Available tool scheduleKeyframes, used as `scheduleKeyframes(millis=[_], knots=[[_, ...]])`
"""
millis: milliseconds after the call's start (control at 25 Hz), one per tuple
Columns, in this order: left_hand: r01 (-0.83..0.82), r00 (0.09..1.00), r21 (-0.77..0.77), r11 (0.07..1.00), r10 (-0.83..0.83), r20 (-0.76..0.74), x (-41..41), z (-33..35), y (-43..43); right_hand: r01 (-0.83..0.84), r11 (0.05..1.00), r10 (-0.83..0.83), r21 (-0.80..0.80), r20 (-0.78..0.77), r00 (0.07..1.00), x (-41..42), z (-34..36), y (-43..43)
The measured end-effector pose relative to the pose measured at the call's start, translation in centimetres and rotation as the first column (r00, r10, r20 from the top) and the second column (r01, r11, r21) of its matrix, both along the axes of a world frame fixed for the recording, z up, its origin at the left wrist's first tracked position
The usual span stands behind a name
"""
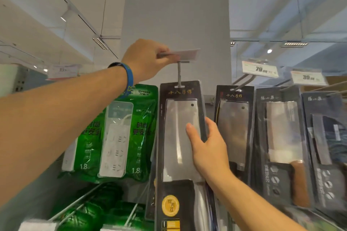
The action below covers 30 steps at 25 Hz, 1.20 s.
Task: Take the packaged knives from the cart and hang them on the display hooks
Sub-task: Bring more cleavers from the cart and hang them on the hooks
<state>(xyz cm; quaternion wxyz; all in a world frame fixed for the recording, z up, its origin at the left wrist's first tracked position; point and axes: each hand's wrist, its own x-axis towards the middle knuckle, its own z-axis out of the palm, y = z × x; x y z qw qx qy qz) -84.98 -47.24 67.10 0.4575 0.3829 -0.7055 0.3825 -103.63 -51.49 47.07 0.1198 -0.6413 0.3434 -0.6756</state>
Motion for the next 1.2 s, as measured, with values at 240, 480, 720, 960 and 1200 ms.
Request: scheduleKeyframes(millis=[240, 480, 720, 960, 1200], knots=[[0.012, 1.000, -0.003, 1.000, -0.012, 0.003, 0.3, 0.2, -0.1, 0.103, 0.995, -0.103, 0.007, -0.024, 0.994, 0.9, 0.1, 0.1], [0.002, 1.000, 0.004, 1.000, -0.002, 0.008, 0.0, -0.2, -0.2, 0.140, 0.983, -0.132, 0.123, -0.067, 0.989, 0.5, 0.5, -1.6], [0.016, 1.000, 0.010, 1.000, -0.016, -0.007, 0.3, -0.8, -0.3, 0.177, 0.938, -0.160, 0.297, -0.080, 0.984, 2.0, 1.5, -4.8], [-0.012, 1.000, 0.012, 1.000, 0.012, -0.006, 0.1, -1.6, 0.3, 0.250, 0.903, -0.182, 0.349, -0.214, 0.960, 1.1, 1.9, -4.9], [-0.196, 0.974, -0.244, 0.950, 0.217, 0.062, -1.5, -6.4, 0.1, 0.358, 0.844, -0.138, 0.400, -0.482, 0.865, -1.6, 0.7, -2.8]])
